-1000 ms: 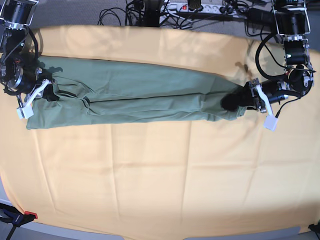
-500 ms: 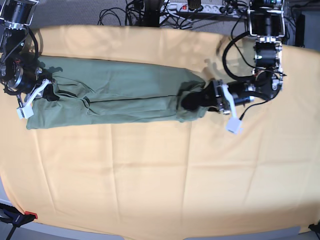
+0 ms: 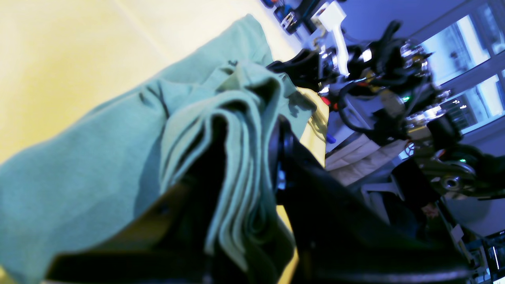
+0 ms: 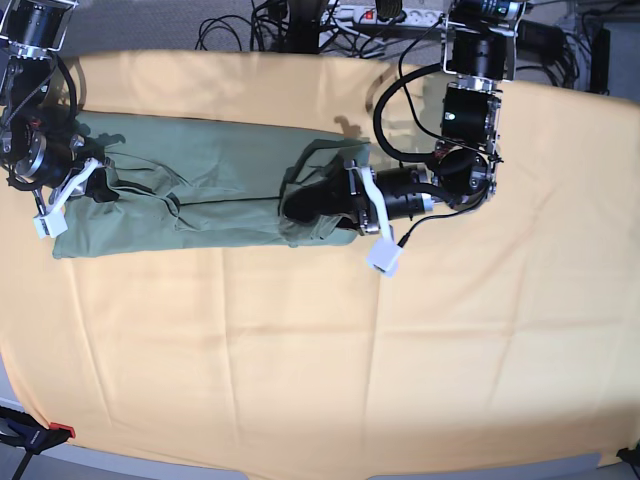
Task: Fold the T-shirt properly
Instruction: 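Fold the strip end with the left gripper toward the right gripper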
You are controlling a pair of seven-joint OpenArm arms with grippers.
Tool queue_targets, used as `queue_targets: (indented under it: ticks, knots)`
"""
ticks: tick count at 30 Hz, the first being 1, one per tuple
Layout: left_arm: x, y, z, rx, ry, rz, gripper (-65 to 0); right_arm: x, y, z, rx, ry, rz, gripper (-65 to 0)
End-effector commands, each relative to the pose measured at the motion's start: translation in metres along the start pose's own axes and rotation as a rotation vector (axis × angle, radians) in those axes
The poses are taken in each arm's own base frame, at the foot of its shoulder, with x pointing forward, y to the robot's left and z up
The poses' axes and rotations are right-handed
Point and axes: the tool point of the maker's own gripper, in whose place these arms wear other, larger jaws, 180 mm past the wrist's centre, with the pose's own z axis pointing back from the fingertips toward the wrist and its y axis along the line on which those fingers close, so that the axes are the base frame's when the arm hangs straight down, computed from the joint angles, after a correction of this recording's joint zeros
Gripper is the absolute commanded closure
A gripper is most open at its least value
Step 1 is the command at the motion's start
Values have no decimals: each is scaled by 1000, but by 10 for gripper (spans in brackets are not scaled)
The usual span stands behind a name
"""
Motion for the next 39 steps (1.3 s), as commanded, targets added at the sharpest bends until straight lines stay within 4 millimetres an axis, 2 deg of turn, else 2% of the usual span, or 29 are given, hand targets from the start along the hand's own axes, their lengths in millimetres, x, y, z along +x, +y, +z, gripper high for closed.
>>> queue_targets:
  ticks: [1, 3, 6, 7, 8, 11, 14, 16, 20, 25, 28, 32, 37, 39]
  knots:
    - [18, -12, -7, -44, -49, -34, -3, 4, -5, 6, -17, 11, 25, 0]
    - [16, -18, -13, -68, -51, -33, -91, 4, -5, 6, -17, 11, 25, 0]
    - [13, -28, -24, -106, -45, -27, -331, 4, -5, 6, -17, 11, 25, 0]
    - [11, -29, -26, -112, -37, -28, -387, 3, -5, 6, -17, 12, 24, 0]
    - [9, -30, -28, -111, -29, -32, -404, 3, -5, 6, -17, 11, 25, 0]
    - [5, -21, -30, -59, -11, -67, -403, 3, -5, 6, -17, 12, 24, 0]
    - [10, -24, -30, -76, -38, -51, -403, 3, -5, 6, -17, 13, 24, 0]
    - [9, -16, -30, -31, -28, -88, -403, 1, -5, 6, -17, 25, 24, 0]
    - [13, -9, -30, 8, -48, -39, -403, -1, -5, 6, -17, 37, 24, 0]
    - [25, -31, -35, -105, -119, -13, -403, -1, -5, 6, -16, 36, 24, 0]
    - [22, -31, -42, -89, -102, -45, -403, -1, -4, 6, -15, 35, 23, 0]
    - [23, -40, -46, -131, -109, -38, -403, -1, -4, 6, -15, 35, 23, 0]
    - [32, -18, -44, -16, -132, -20, -402, 0, -4, 6, -15, 34, 23, 0]
    - [39, -6, -36, 39, -164, -32, -359, -1, -4, 6, -15, 35, 23, 0]
